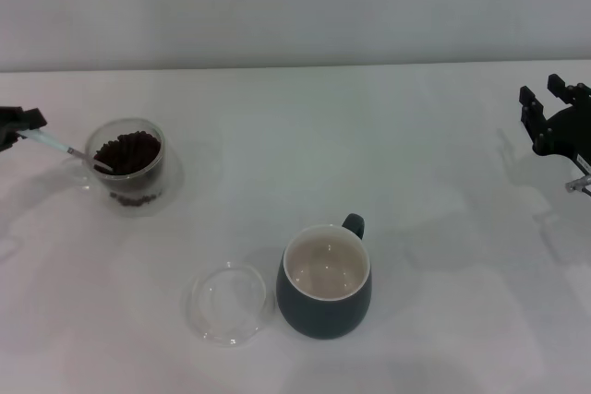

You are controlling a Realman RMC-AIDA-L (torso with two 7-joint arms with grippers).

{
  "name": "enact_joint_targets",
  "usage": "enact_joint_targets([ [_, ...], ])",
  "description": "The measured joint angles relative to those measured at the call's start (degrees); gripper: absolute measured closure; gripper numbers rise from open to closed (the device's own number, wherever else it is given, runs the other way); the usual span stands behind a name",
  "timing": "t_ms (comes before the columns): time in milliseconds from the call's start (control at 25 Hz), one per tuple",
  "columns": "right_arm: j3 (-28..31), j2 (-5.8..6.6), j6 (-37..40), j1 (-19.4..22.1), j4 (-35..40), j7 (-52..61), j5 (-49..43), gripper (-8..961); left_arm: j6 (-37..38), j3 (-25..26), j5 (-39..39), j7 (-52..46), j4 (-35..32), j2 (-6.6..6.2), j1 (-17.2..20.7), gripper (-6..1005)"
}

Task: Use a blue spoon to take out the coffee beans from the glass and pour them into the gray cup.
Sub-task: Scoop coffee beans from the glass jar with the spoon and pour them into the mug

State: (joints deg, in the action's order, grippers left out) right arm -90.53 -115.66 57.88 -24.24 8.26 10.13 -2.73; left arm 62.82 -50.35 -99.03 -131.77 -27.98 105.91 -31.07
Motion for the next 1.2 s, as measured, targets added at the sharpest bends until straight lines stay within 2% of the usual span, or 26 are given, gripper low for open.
enact_joint_targets([
  [320,0.01,0.08,0.0,0.29,-0.1,-0.02,0.0,567,2.32,3.43,0.96,-1.52,2.28,-0.49,1.76,863],
  [1200,0.01,0.17,-1.02,0.09,-0.27,-0.11,0.1,567,3.61,3.69,4.37,-1.48,1.87,-0.87,3.91,864],
])
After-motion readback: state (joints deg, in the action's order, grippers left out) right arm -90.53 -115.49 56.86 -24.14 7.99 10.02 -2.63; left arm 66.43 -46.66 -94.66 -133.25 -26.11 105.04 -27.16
